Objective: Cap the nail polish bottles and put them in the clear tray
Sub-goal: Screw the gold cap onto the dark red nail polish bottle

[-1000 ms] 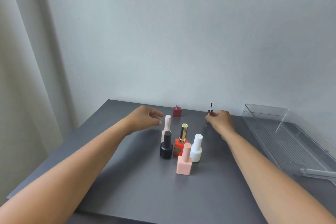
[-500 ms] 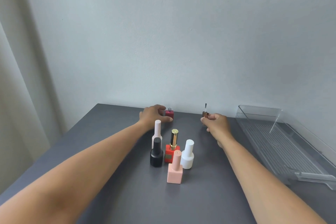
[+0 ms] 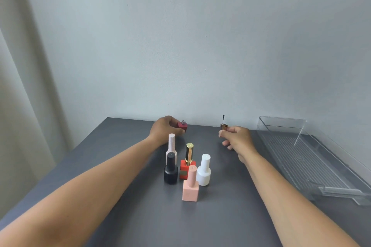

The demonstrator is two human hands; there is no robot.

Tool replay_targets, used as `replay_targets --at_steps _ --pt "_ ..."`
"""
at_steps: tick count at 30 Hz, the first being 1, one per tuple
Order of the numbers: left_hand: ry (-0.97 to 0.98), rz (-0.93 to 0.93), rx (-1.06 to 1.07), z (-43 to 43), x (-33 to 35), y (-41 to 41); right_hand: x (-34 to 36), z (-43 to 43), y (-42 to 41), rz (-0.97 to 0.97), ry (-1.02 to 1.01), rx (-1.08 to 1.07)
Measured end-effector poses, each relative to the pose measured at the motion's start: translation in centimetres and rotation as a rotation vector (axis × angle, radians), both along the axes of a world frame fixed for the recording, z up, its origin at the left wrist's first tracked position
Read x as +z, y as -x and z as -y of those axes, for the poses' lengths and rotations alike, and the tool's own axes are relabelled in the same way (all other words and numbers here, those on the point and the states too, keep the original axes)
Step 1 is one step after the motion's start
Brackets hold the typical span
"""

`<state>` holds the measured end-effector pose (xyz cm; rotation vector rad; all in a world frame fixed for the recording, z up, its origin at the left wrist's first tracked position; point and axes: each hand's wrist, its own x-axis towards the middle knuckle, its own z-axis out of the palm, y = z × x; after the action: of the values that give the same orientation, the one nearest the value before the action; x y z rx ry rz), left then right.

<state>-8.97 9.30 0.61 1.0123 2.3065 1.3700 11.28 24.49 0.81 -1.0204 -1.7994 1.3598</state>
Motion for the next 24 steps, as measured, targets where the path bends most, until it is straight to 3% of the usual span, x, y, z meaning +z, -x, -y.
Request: replay_targets --at_steps 5,11,24 --pt "-0.185 0.093 -0.039 2.9 2.7 -0.7 1.0 1.2 -0.1 -0.076 0.082 0.030" --pt "-0.327 0.126 -0.101 6.3 6.2 -2.9 4.8 4.0 -0.9 -0.259 0.020 0.094" --pt "-0.428 0.077 -0.128 8.6 8.6 -5.9 9.3 10.8 -2.2 -0.399 -0.162 0.193"
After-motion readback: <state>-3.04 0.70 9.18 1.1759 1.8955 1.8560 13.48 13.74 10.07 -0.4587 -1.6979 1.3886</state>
